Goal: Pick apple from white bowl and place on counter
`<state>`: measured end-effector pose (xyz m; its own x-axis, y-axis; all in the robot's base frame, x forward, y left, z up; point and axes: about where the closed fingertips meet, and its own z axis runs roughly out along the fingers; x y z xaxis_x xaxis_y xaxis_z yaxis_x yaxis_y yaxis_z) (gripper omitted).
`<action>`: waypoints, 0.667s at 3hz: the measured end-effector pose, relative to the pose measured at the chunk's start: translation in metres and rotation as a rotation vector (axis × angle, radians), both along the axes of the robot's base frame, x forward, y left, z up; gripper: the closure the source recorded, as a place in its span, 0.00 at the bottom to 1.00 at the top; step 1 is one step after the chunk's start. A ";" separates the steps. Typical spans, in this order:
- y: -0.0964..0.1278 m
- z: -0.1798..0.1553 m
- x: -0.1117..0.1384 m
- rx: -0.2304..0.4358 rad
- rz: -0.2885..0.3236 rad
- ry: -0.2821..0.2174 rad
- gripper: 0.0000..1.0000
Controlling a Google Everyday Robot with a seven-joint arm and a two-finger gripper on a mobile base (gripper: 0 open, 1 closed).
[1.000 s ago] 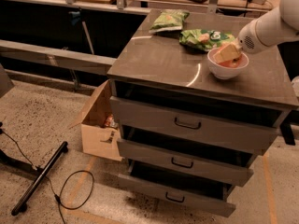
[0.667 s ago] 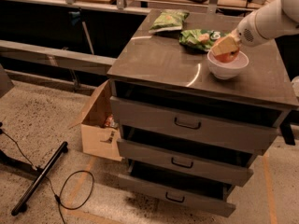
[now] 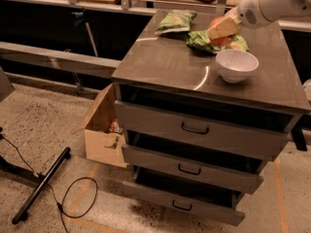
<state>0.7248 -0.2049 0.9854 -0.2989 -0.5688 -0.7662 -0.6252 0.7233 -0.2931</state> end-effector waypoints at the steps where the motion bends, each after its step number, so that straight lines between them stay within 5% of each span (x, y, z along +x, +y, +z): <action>1: 0.018 0.001 0.001 0.030 0.022 -0.007 1.00; 2: 0.040 -0.007 0.004 0.062 0.018 -0.013 1.00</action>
Offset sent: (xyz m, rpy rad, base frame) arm 0.0068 0.0629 -0.0220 0.1048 -0.0207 -0.0040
